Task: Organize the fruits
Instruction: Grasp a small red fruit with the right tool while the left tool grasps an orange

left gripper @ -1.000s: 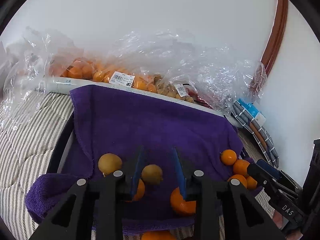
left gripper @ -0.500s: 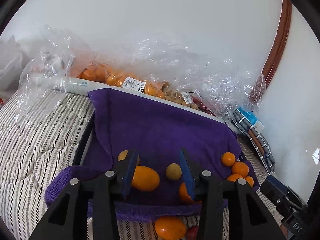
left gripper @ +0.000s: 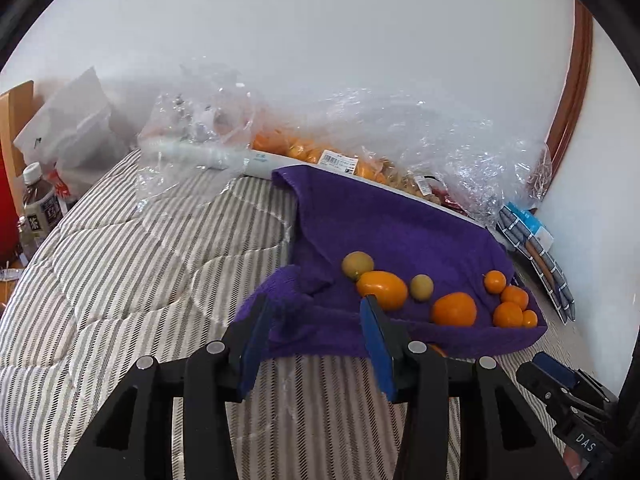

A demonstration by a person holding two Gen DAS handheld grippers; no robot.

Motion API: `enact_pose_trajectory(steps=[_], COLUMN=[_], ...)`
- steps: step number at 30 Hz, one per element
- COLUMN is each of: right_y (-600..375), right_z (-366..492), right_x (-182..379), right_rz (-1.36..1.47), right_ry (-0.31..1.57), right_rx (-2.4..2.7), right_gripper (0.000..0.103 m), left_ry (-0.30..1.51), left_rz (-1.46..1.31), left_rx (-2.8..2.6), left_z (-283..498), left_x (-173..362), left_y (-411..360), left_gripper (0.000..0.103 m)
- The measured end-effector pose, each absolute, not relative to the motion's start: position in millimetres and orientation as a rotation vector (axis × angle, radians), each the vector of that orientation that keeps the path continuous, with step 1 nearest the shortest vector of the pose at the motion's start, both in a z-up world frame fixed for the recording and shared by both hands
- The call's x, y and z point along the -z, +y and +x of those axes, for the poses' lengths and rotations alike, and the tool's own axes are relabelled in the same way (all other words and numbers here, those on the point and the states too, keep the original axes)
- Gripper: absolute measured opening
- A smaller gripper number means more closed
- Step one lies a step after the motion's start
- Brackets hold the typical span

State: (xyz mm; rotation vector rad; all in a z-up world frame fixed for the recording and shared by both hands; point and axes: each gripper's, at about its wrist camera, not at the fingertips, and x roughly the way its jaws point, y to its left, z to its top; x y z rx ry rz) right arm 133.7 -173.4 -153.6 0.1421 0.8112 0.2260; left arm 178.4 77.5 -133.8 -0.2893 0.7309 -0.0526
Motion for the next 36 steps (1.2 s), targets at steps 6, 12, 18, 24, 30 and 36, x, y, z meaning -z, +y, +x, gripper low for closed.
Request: enact_pose_trajectory(steps=[6, 12, 18, 24, 30, 36], right_y=[-151.1, -133.8, -111.7, -127.8, -176.0, -218.4], right_z=[141.6, 149.1, 157.8, 150.5, 136.6, 122.7], right_x=[165.1, 169.7, 177.9, 172.3, 167.3, 165.5], right_rz=[0.129, 0.132, 0.056, 0.088, 0.097, 0.112], right_ry=[0.861, 0.889, 0.953, 0.914, 0.869, 0.840], right_rx=[-0.290, -0.354, -0.358, -0.328, -0.228, -0.151], right_gripper=[0.044, 0.042, 0.023, 0.023, 0.023, 0.023], left_ry=[0.764, 0.771, 0.773, 0.788, 0.803, 0.881], left_rz=[-0.329, -0.329, -0.336, -0.291, -0.251, -0.208], left_rx=[0.024, 0.022, 0.032, 0.059, 0.176, 0.305], left_z=[183.6, 185.5, 186.6, 186.4, 180.3, 177.7], left_x=[139.3, 141.0, 141.0, 143.9, 143.8, 150.0], left_y=[90.6, 88.8, 87.0, 74.8, 55.4, 24.9], left_gripper=[0.044, 0.044, 0.044, 0.044, 0.044, 0.044])
